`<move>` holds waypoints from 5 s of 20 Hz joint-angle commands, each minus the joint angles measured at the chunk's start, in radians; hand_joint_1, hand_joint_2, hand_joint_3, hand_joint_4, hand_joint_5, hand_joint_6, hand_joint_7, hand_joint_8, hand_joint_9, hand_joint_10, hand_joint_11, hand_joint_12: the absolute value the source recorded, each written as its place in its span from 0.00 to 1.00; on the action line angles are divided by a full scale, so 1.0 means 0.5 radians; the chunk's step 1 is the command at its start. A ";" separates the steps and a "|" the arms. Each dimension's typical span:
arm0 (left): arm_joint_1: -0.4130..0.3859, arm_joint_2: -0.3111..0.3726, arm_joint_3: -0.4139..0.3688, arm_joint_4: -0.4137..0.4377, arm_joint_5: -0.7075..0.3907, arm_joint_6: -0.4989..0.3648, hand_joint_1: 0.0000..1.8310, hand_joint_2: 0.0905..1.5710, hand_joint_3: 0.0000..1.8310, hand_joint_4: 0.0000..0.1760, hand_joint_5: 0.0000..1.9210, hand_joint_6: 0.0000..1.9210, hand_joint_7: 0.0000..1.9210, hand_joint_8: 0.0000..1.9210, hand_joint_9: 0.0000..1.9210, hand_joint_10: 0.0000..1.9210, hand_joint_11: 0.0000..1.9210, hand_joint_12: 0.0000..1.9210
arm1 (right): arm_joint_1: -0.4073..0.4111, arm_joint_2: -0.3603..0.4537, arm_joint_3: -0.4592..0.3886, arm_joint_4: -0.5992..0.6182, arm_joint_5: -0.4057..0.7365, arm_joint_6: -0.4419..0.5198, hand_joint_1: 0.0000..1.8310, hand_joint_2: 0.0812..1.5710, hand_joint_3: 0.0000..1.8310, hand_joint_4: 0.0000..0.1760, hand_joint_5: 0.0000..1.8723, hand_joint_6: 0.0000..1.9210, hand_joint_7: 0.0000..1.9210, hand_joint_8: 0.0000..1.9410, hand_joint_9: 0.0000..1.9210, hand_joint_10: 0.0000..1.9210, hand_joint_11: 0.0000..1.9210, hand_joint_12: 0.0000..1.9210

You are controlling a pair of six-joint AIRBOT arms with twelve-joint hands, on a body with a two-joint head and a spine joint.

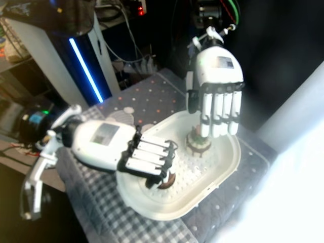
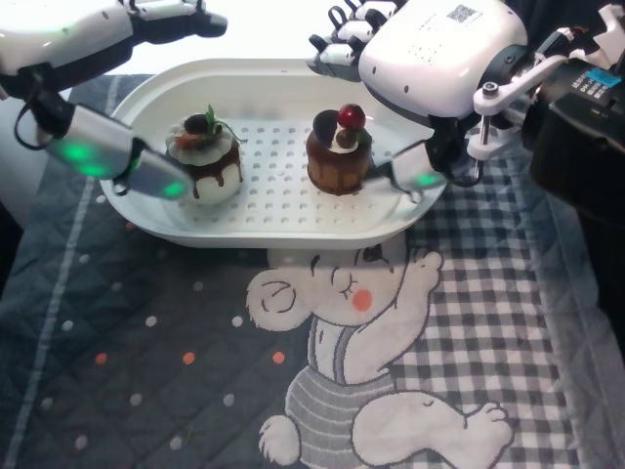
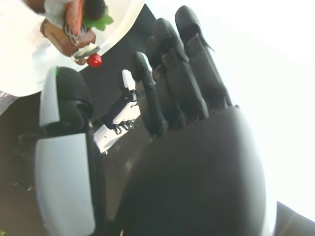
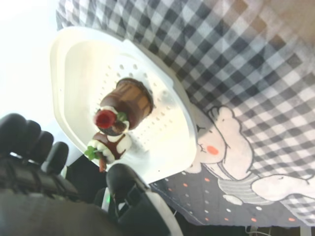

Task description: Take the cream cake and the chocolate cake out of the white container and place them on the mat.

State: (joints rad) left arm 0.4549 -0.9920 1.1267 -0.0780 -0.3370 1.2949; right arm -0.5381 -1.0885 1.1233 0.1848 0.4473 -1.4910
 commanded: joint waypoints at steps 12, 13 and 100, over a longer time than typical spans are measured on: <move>0.023 -0.150 0.189 -0.132 -0.091 0.002 0.41 0.53 0.00 0.00 0.16 0.01 0.18 0.01 0.19 0.12 0.01 0.75 | 0.037 -0.168 0.161 0.181 0.232 -0.008 0.44 0.49 0.01 0.00 0.23 0.00 0.24 0.00 0.22 0.02 0.00 0.59; 0.028 -0.163 0.203 -0.140 -0.075 0.002 0.42 0.53 0.00 0.00 0.16 0.01 0.19 0.01 0.20 0.12 0.02 0.75 | 0.037 -0.185 0.178 0.207 0.222 -0.008 0.43 0.49 0.00 0.00 0.23 0.00 0.25 0.00 0.23 0.02 0.00 0.61; 1.370 0.569 -0.811 -0.445 -2.646 -0.468 0.28 0.81 0.00 0.00 0.46 0.00 0.55 0.01 0.52 0.09 0.30 0.49 | -1.188 0.702 -0.929 0.235 2.501 0.408 0.39 0.69 0.08 0.00 0.20 0.65 0.27 0.64 0.24 0.70 0.14 0.89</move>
State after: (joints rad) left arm 1.1297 -0.7128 0.7261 -0.3084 -1.5097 1.0668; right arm -1.1389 -0.7403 0.6613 0.3519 1.5402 -1.2861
